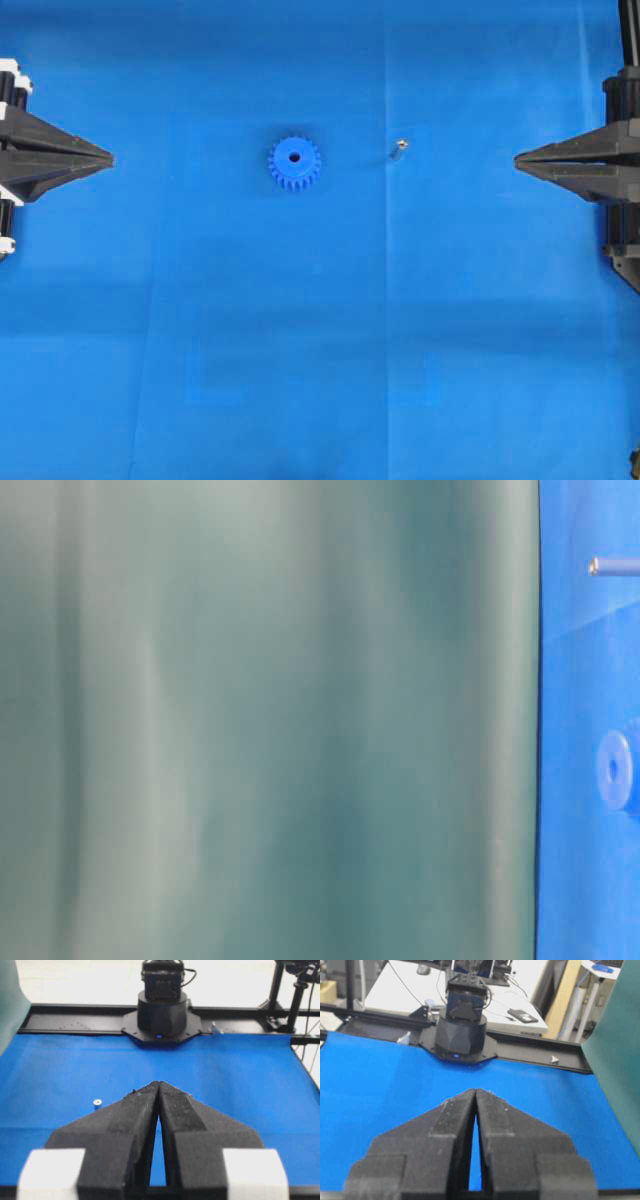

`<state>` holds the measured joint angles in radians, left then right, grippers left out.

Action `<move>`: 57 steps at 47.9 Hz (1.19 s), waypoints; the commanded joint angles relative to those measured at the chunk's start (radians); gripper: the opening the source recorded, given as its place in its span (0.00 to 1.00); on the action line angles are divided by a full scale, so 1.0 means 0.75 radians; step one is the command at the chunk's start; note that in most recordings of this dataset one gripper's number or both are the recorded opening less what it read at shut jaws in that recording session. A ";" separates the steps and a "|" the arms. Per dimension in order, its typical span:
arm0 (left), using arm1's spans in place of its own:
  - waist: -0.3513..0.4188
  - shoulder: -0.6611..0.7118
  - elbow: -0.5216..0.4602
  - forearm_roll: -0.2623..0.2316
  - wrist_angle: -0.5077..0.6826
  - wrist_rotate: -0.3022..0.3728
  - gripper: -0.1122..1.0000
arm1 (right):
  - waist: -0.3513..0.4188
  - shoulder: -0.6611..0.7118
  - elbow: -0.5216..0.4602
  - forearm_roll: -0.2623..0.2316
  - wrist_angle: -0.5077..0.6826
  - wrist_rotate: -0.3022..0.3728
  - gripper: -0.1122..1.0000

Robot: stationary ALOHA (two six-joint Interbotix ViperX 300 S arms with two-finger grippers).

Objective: Insert the shaft placed at a random location into the center hole of the small gear at another random location.

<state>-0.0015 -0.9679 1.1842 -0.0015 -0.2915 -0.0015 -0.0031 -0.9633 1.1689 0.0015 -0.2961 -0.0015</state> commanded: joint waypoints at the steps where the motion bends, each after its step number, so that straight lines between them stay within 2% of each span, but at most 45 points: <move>1: 0.002 -0.049 -0.022 0.004 0.067 -0.020 0.10 | 0.004 0.008 -0.020 -0.008 0.002 -0.014 0.10; 6: 0.002 -0.074 -0.027 0.004 0.094 -0.029 0.10 | 0.004 0.029 -0.039 -0.008 0.043 -0.016 0.05; 12: 0.002 -0.094 -0.027 0.004 0.100 -0.029 0.10 | -0.008 0.043 -0.051 -0.008 0.055 -0.014 0.05; 24: 0.002 -0.096 -0.020 0.004 0.100 -0.029 0.10 | -0.115 0.133 -0.033 -0.002 -0.016 -0.004 0.05; 28: 0.002 -0.096 -0.018 0.004 0.098 -0.029 0.10 | -0.151 0.196 -0.027 0.000 -0.067 0.000 0.08; 31: 0.002 -0.094 -0.018 0.004 0.098 -0.029 0.10 | -0.174 0.252 -0.027 0.002 -0.106 0.000 0.13; 34: 0.002 -0.096 -0.018 0.004 0.098 -0.029 0.10 | -0.200 0.325 -0.025 0.010 -0.141 0.002 0.22; 44: 0.002 -0.096 -0.012 0.004 0.100 -0.029 0.10 | -0.266 0.581 -0.018 0.043 -0.311 0.002 0.72; 45: 0.002 -0.096 -0.012 0.004 0.100 -0.029 0.10 | -0.270 0.607 -0.018 0.043 -0.327 0.002 0.74; 51: 0.002 -0.096 -0.008 0.006 0.100 -0.031 0.10 | -0.290 0.751 -0.020 0.061 -0.419 0.004 0.71; 57: 0.002 -0.096 -0.004 0.004 0.100 -0.031 0.10 | -0.295 0.890 -0.027 0.106 -0.491 0.004 0.69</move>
<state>-0.0015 -1.0431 1.1919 0.0000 -0.2117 -0.0230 -0.2194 -0.3436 1.1612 0.0644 -0.6243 0.0000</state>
